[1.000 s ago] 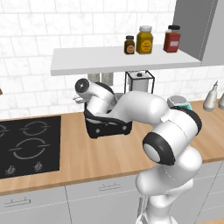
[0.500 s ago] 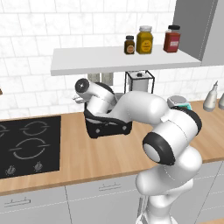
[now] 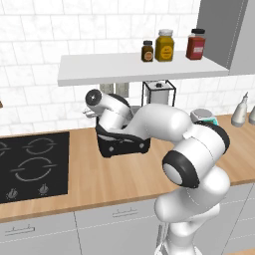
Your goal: Start the toaster. Once the lever pops up, take the bread to the plate on the dining counter.
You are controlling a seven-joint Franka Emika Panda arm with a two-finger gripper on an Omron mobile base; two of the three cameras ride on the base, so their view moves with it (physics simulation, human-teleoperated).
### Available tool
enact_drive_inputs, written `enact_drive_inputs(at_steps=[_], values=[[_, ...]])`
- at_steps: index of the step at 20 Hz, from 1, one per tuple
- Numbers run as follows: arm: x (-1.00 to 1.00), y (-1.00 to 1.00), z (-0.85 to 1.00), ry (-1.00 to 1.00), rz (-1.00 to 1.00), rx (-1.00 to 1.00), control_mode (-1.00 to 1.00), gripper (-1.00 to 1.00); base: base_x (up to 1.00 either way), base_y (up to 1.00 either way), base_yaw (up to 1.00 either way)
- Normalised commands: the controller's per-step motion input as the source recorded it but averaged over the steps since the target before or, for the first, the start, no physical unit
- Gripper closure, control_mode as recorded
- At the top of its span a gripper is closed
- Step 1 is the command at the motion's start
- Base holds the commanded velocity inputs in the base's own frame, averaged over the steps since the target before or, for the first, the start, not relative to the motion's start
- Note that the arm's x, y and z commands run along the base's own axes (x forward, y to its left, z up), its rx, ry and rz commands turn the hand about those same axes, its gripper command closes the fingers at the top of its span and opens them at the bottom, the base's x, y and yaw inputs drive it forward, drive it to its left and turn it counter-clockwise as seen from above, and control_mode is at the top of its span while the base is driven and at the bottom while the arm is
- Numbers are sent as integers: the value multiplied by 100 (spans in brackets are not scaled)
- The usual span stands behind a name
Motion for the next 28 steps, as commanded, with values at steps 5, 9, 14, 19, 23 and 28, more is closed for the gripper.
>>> enact_drive_inputs(at_steps=[5,9,14,19,23,28], values=[[0,0,0,0,0,0,-100,-100,0,0,0],[0,0,0,0,0,0,-100,-100,0,0,0],[0,0,0,0,0,0,-100,-100,0,0,0],[0,0,0,0,0,0,-100,-100,0,0,0],[0,0,0,0,0,0,-100,-100,0,0,0],[0,0,0,0,0,0,-100,-100,0,0,0]])
